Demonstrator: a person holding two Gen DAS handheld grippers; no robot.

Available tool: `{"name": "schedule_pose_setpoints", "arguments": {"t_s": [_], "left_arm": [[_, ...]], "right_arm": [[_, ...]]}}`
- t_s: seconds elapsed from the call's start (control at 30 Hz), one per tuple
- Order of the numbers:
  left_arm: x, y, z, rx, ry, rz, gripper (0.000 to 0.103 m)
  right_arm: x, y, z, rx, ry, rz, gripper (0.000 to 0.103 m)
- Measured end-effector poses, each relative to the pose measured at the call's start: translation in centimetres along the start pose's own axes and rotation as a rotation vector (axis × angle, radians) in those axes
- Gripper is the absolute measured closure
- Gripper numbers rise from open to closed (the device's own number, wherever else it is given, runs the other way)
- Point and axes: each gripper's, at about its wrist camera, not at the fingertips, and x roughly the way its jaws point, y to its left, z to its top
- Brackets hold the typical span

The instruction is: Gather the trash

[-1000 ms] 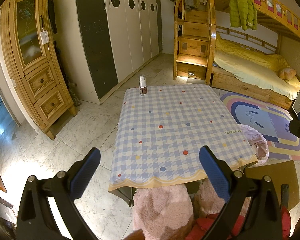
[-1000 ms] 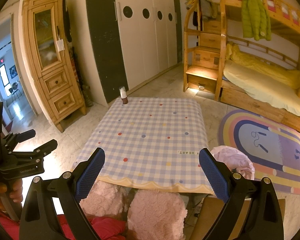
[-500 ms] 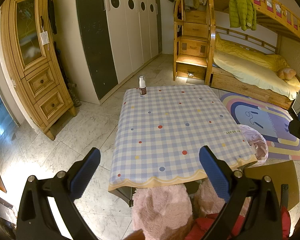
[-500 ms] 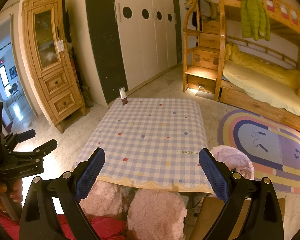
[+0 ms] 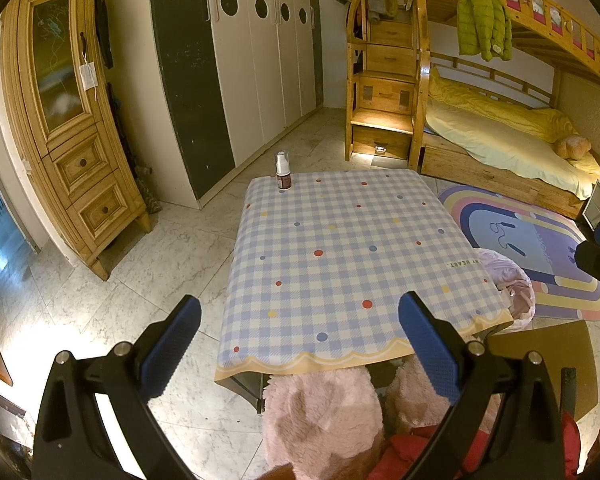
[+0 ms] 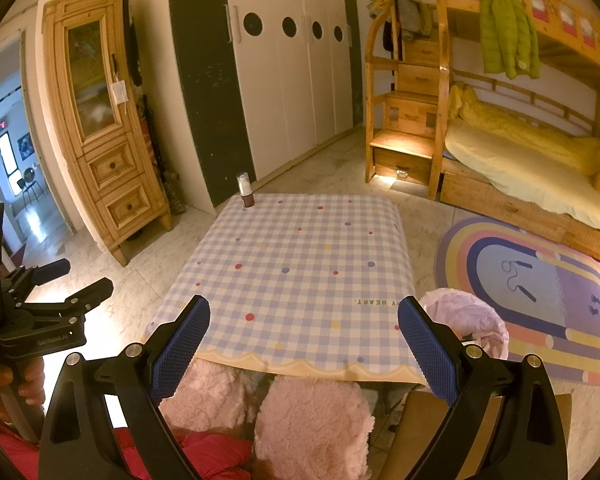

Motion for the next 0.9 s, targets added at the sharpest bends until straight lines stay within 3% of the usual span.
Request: {"name": "schedule_pose_setpoints", "arguments": {"t_s": [0.77, 0.9], "left_arm": [[1.3, -0.6, 0.1, 0.013, 0.015, -0.012, 0.007], [2.5, -1.4, 0.4, 0.021, 0.021, -0.02, 0.007]], "right_arm": [[0.4, -1.0, -0.5, 0.045, -0.006, -0.002, 0.009], [1.5, -2.9, -1.3, 0.061, -0.039, -0.064, 0.007]]}}
